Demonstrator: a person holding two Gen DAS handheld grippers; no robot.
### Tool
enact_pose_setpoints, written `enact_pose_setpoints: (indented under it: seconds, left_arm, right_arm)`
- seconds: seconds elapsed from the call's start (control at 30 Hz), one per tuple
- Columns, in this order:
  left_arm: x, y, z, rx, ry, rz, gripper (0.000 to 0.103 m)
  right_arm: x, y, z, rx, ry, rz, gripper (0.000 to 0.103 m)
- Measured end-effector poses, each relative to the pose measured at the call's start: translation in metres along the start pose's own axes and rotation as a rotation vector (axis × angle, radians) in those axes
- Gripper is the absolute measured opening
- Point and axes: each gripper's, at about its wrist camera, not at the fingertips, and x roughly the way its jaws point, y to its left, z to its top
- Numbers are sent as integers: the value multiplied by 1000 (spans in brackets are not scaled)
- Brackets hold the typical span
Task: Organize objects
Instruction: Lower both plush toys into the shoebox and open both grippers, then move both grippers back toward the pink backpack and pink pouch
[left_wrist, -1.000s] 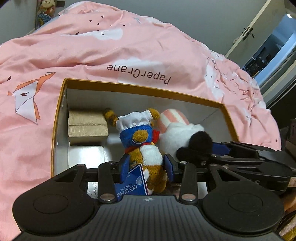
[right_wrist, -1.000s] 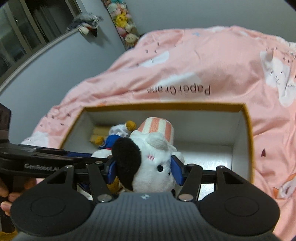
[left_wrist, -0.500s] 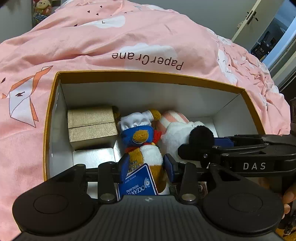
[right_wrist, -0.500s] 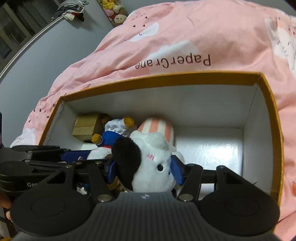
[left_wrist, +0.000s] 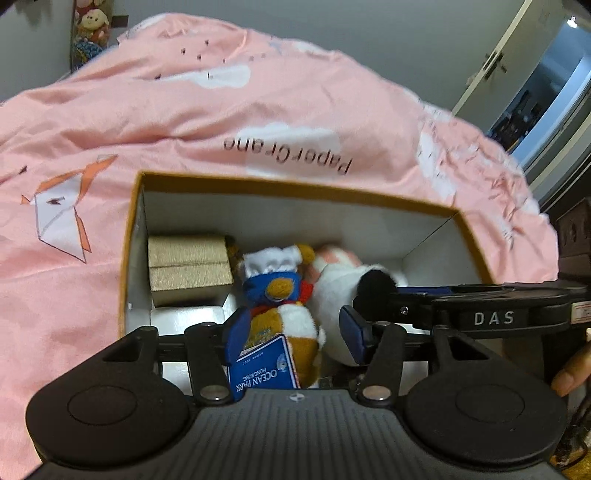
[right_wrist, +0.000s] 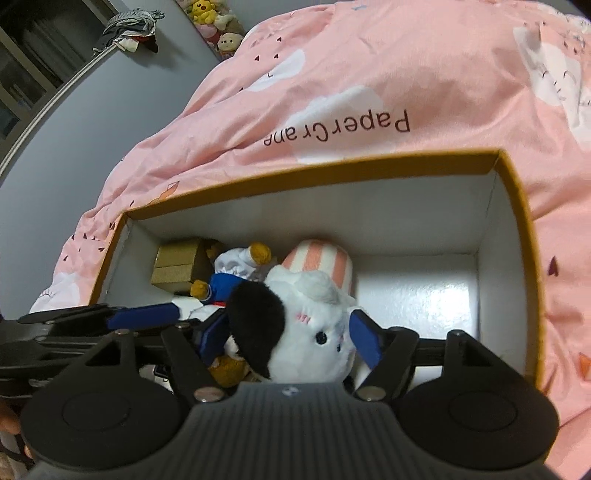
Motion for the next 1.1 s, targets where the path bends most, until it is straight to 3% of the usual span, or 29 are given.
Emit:
enact_pose_setpoints:
  seconds: [0.1, 0.13, 0.2, 0.47, 0.67, 0.9, 1.1]
  left_arm:
    - [-16, -2, -3, -13, -44, 1, 61]
    - [-20, -3, -4, -18, -58, 0, 61]
    - [-28, -5, -8, -29, -84, -2, 61]
    - [-50, -17, -27, -24, -154, 53, 58]
    - [-80, -37, -48, -3, -209, -42, 54]
    - [-98, -70, -89, 71, -194, -210, 48]
    - [-77, -96, -138, 234, -74, -195, 44]
  right_arm:
    - [-10, 3, -2, -23, -24, -6, 66]
    - [-12, 4, -4, -27, -28, 1, 54]
    - [-11, 4, -5, -21, -25, 20, 43]
    - [-5, 20, -15, -113, -42, -27, 41]
    - [-56, 33, -27, -154, -127, -31, 42]
    - [-145, 32, -98, -135, -235, -57, 41]
    - [-178, 18, -177, -96, -213, -171, 41]
